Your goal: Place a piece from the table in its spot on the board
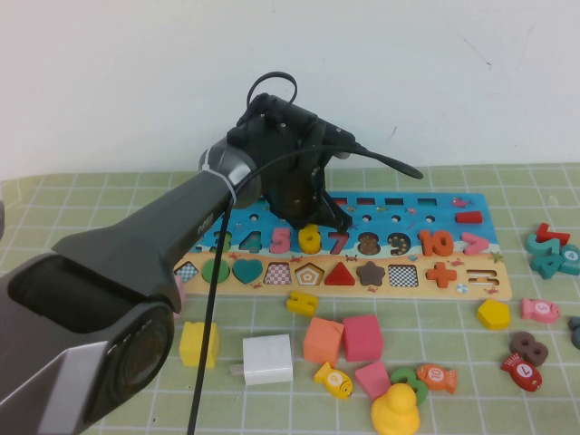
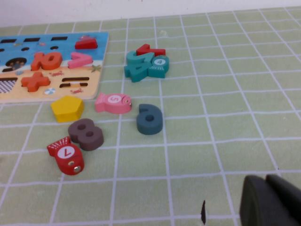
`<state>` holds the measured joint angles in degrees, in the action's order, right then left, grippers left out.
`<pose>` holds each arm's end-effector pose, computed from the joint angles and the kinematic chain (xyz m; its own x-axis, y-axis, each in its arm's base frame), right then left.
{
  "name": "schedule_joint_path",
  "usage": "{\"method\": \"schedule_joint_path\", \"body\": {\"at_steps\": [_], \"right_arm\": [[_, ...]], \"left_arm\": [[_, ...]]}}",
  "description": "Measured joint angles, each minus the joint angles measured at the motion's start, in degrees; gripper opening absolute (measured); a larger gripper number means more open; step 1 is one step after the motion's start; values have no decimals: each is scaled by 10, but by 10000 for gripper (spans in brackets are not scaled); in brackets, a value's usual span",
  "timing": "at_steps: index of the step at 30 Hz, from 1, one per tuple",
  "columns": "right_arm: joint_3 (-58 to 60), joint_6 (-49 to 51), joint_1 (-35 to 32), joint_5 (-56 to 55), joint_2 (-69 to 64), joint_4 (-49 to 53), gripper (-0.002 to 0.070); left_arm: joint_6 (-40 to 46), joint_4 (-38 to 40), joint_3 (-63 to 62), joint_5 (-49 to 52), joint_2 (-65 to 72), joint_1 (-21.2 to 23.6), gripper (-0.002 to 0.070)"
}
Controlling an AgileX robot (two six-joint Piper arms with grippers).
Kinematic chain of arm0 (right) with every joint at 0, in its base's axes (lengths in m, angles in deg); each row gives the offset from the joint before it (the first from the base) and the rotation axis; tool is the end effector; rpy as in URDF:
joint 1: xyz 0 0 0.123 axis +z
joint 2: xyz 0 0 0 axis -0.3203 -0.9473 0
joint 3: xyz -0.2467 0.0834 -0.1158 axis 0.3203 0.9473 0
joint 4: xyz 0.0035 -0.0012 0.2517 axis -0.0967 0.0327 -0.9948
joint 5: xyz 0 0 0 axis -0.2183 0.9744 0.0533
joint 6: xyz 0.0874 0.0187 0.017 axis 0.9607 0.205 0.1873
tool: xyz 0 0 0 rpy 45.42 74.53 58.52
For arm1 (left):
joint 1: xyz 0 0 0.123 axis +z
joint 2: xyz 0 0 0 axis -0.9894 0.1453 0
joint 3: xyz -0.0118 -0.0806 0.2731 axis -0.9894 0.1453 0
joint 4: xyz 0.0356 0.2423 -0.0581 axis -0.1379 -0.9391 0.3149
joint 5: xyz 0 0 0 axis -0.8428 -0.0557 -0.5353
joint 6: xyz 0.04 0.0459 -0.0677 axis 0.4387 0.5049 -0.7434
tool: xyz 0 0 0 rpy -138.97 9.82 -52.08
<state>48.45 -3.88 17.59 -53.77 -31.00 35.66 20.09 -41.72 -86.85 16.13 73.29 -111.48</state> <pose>0.0528 -0.0033 0.1757 -0.2700 0.0088 -0.9628 0.0448 0.9990 -0.0034 0.4684 -0.2575 0.2017 -0.7371 0.4663 -0.4891 0.4775 0.8716 0.1112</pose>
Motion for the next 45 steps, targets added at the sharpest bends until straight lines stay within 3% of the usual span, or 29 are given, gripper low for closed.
{"method": "schedule_joint_path", "body": {"at_steps": [28,40,45], "right_arm": [[0,0,0,0,0,0,-3],[0,0,0,0,0,0,-2],[0,0,0,0,0,0,-2]], "left_arm": [[20,-1,-1,49,-17,0,-2],[49,-40,6,42,-179,0,-2],[51,-41,111,19,-274,-4,-2]]}}
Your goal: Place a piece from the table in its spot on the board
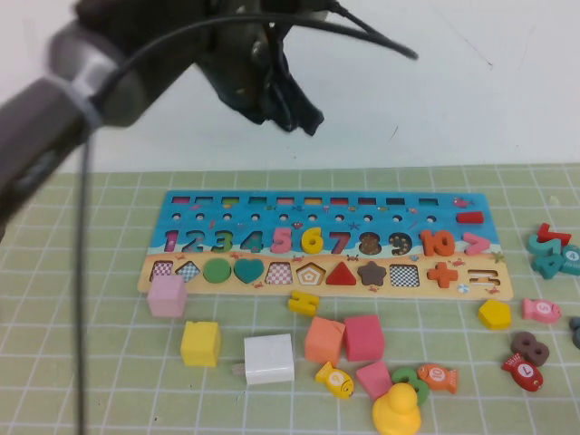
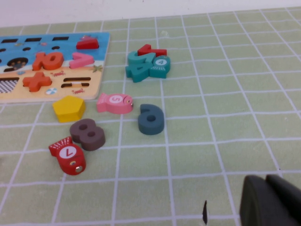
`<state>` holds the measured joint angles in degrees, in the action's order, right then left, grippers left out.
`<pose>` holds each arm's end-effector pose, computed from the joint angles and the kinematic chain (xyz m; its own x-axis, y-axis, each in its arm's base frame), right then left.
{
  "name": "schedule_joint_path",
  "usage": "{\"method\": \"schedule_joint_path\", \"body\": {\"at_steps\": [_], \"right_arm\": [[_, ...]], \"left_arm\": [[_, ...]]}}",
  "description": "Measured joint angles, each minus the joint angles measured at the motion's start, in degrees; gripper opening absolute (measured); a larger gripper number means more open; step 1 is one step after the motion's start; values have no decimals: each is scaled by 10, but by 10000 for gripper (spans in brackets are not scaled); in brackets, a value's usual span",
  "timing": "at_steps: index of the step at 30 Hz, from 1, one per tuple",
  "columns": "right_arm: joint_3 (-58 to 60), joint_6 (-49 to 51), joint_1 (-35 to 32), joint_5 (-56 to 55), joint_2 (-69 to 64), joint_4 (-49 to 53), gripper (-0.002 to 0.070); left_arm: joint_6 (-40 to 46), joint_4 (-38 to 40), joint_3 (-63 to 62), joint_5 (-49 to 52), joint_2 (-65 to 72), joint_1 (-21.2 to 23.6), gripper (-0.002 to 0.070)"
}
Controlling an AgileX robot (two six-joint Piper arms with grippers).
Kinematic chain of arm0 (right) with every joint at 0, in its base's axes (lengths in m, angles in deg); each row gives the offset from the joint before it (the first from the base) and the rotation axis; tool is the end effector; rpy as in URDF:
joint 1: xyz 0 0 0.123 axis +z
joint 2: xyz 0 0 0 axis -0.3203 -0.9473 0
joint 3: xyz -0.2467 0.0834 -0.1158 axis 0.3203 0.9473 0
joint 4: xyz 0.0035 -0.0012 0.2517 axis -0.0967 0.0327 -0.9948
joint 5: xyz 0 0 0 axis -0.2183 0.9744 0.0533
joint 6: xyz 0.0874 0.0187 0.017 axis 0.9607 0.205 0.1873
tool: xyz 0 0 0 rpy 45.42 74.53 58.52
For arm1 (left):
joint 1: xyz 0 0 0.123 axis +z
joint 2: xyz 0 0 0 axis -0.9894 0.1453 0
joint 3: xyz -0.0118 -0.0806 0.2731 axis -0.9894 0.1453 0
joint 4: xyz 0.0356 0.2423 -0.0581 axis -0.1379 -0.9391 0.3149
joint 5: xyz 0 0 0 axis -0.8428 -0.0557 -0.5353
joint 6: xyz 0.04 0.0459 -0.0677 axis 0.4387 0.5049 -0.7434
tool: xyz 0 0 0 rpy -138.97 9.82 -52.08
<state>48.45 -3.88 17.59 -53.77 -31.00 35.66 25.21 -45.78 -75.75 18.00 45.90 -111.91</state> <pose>0.0528 -0.0033 0.1757 -0.2700 0.0088 -0.9628 0.0448 0.9990 -0.0034 0.3906 -0.2103 0.3787 -0.5465 0.5034 -0.6692 0.4905 0.8401 0.2314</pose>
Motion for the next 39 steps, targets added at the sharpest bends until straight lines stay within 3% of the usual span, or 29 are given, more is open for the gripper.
{"method": "schedule_joint_path", "body": {"at_steps": [8,19,28,34,39], "right_arm": [[0,0,0,0,0,0,-3],[0,0,0,0,0,0,-2],[0,0,0,0,0,0,-3],[0,0,0,0,0,0,-3],[0,0,0,0,0,0,-3]], "left_arm": [[-41,9,321,-190,-211,-47,-2],[-77,11,613,-265,-478,-53,-2],[-79,30,742,-234,-666,-53,-2],[-79,89,779,-117,-731,-53,-2],[-79,79,782,-16,-744,-53,-2]]}}
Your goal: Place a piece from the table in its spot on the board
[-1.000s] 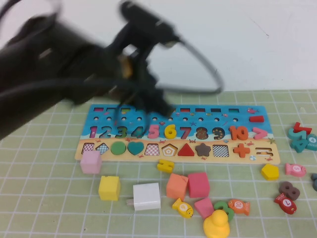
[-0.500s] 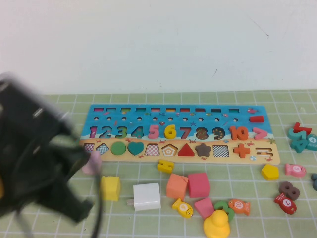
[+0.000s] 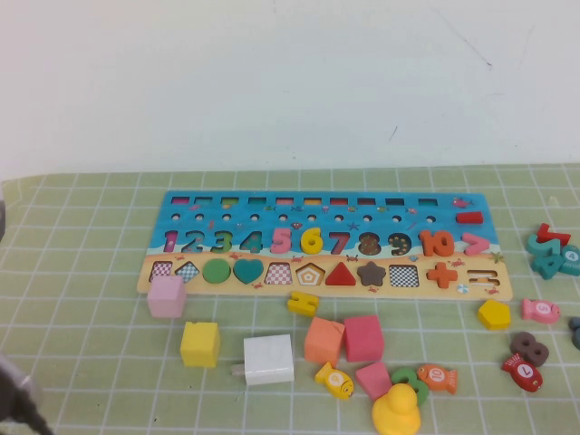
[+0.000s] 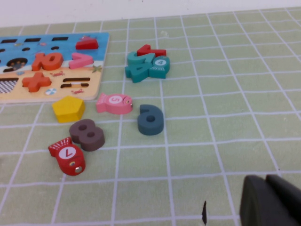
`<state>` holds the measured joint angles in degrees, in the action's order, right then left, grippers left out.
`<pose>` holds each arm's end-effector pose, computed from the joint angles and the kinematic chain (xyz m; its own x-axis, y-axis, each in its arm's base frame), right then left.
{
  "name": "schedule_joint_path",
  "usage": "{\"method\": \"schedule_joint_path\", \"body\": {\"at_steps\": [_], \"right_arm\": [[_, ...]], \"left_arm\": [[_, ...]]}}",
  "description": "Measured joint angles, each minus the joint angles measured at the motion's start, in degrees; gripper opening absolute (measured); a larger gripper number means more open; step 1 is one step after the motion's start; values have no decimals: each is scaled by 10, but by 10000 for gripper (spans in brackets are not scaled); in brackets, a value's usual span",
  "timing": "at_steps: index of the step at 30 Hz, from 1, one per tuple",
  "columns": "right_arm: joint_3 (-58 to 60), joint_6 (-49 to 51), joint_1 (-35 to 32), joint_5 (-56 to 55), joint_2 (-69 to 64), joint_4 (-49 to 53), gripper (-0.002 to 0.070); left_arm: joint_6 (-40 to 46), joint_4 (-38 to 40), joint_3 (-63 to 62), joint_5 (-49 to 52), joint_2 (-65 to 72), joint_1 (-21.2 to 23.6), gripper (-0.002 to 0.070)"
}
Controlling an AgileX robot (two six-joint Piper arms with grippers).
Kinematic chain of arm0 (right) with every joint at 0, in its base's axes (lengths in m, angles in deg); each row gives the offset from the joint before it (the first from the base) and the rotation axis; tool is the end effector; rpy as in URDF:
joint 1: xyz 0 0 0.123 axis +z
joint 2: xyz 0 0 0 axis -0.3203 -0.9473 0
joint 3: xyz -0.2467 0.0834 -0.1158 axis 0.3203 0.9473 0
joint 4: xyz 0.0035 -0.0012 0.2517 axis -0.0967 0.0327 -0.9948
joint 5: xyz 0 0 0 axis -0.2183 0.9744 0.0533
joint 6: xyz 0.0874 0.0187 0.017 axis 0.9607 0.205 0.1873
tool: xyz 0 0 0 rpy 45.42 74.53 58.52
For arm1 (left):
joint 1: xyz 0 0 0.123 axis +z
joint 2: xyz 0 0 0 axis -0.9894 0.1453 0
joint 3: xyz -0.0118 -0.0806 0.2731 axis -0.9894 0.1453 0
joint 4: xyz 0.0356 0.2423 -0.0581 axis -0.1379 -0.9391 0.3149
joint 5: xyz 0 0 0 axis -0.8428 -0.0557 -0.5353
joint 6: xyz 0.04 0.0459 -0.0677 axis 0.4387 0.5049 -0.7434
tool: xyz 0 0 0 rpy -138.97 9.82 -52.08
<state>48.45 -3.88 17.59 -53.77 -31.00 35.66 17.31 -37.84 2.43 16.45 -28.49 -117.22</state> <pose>0.0528 -0.0033 0.1757 -0.2700 0.0088 -0.9628 0.0448 0.9990 -0.0034 0.0872 -0.0567 0.3114 -0.6352 0.3941 -0.6642 0.5231 0.8522 0.0055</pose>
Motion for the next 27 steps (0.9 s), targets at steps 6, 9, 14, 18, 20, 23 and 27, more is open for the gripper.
{"method": "schedule_joint_path", "body": {"at_steps": [6,9,14,18,20,23,27], "right_arm": [[0,0,0,0,0,0,-2],[0,0,0,0,0,0,-3],[0,0,0,0,0,0,-2],[0,0,0,0,0,0,-2],[0,0,0,0,0,0,-2],[0,0,0,0,0,0,-2],[0,0,0,0,0,0,-3]], "left_arm": [[-23,-61,1,66,-15,0,-2],[-63,-79,4,83,-22,0,-2],[-101,-103,58,34,-80,6,-2],[-102,-103,126,-50,-153,36,-2],[-103,-103,171,-111,-194,58,-2],[-102,-103,237,-211,-250,99,-2],[-84,-79,313,-333,-317,165,-2]]}}
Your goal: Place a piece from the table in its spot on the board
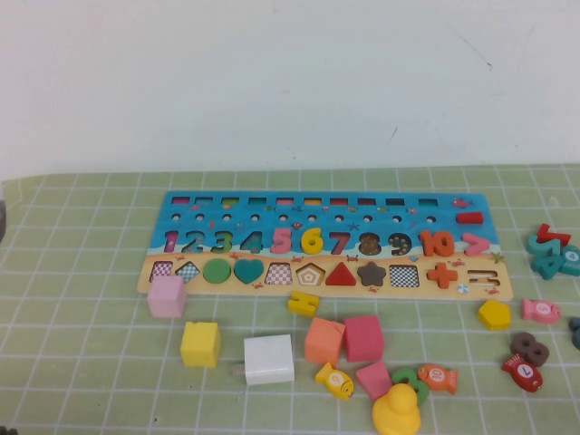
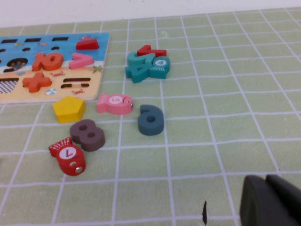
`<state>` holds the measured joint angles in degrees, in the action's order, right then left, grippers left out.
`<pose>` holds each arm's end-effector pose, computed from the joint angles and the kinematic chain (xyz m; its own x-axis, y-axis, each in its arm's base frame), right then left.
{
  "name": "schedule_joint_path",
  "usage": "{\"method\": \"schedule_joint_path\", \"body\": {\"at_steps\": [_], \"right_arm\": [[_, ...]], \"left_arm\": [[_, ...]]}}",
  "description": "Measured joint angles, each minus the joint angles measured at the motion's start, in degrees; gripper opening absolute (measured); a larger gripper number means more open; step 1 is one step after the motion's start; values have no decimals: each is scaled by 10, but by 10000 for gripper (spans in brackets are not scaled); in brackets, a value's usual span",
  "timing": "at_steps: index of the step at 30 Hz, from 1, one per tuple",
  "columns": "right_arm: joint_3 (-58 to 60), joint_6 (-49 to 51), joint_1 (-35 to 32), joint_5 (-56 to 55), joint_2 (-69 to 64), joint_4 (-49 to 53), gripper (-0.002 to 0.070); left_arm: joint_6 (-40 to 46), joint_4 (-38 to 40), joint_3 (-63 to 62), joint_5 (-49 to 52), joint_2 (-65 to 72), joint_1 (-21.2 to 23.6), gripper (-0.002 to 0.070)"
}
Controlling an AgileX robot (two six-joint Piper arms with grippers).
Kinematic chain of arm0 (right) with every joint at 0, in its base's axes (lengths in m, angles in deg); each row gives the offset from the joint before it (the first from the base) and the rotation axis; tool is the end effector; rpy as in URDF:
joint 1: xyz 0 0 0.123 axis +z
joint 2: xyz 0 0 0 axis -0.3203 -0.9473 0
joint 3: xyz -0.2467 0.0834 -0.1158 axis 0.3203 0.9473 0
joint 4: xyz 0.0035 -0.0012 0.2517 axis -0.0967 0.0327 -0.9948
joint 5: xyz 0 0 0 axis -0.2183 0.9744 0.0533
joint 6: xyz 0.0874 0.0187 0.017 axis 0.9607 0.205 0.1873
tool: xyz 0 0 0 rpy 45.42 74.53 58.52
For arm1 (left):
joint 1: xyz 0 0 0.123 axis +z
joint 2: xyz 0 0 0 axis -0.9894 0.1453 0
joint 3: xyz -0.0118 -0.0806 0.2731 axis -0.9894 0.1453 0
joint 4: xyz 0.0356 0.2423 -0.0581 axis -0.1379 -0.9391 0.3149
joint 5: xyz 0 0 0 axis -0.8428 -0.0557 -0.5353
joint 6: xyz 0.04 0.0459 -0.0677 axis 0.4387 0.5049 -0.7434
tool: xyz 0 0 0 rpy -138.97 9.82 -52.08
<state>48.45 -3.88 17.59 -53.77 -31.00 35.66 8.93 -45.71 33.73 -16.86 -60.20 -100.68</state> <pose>0.0528 -0.0033 0.1757 -0.2700 0.0088 -0.9628 0.0448 0.9990 -0.0034 0.0548 -0.0116 0.2226 -0.2463 0.0364 -0.9685 0.2438 0.9695 -0.0256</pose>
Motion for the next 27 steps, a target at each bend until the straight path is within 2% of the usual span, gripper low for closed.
{"method": "schedule_joint_path", "body": {"at_steps": [6,12,20,27], "right_arm": [[0,0,0,0,0,0,-3],[0,0,0,0,0,0,-3],[0,0,-1,0,0,0,-3],[0,0,-1,0,0,0,-2]], "left_arm": [[109,105,91,-128,-57,90,-2],[131,145,96,-134,-61,151,-2],[131,152,96,-55,-62,174,-2],[131,153,96,-52,-62,174,-2]]}}
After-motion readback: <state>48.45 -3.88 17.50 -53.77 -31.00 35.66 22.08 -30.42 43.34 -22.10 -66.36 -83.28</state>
